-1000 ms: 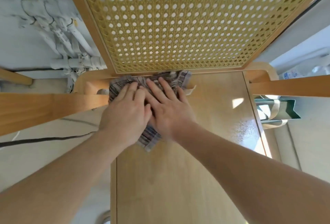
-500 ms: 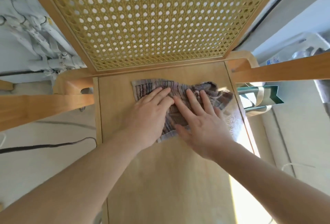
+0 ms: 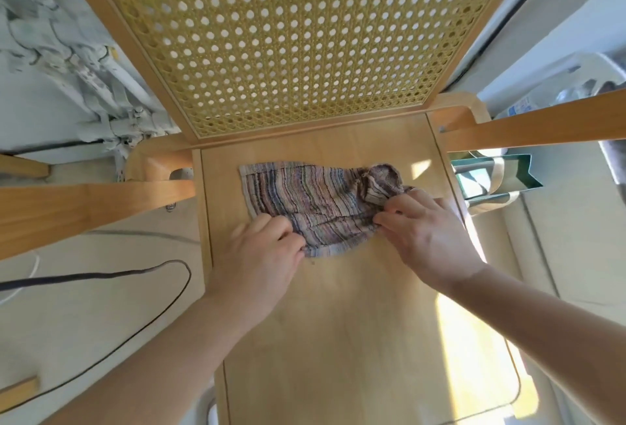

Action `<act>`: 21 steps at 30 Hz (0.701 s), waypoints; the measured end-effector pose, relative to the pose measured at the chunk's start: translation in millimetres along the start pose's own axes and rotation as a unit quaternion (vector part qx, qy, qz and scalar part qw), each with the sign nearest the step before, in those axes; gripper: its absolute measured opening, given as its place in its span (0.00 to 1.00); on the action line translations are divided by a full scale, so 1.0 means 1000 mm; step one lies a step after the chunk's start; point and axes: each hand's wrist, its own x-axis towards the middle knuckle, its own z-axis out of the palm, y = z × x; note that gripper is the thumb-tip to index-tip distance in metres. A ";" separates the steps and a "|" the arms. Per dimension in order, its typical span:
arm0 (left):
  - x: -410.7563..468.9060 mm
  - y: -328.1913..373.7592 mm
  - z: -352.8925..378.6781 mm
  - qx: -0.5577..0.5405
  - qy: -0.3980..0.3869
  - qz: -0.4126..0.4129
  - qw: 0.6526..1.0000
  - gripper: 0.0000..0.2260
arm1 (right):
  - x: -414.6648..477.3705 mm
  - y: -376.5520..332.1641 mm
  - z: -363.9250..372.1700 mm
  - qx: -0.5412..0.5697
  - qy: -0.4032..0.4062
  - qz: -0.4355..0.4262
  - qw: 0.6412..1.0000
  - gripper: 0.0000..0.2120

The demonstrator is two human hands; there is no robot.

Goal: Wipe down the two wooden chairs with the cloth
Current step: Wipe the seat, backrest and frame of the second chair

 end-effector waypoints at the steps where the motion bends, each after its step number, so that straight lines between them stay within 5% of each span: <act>1: 0.002 0.003 -0.003 -0.030 0.009 -0.020 0.999 0.04 | 0.005 -0.004 -0.001 0.019 0.011 0.017 1.000 0.09; 6: 0.027 0.001 -0.046 -0.329 0.057 -0.209 0.919 0.10 | 0.041 -0.005 -0.045 0.246 -0.016 0.170 0.954 0.04; 11: 0.059 -0.003 -0.104 -0.330 0.199 -0.164 0.908 0.10 | 0.084 0.009 -0.119 0.172 -0.038 0.122 0.977 0.10; 16: 0.050 -0.005 -0.123 -0.439 0.302 -0.114 0.838 0.06 | 0.072 0.012 -0.162 0.150 0.119 0.104 0.976 0.10; 18: 0.024 -0.008 -0.102 -0.415 0.272 -0.133 0.858 0.06 | 0.042 0.001 -0.146 0.131 0.093 0.060 0.985 0.08; 21: -0.029 -0.007 -0.064 -0.333 0.076 -0.159 0.926 0.06 | -0.007 -0.017 -0.104 0.076 -0.159 0.053 0.983 0.10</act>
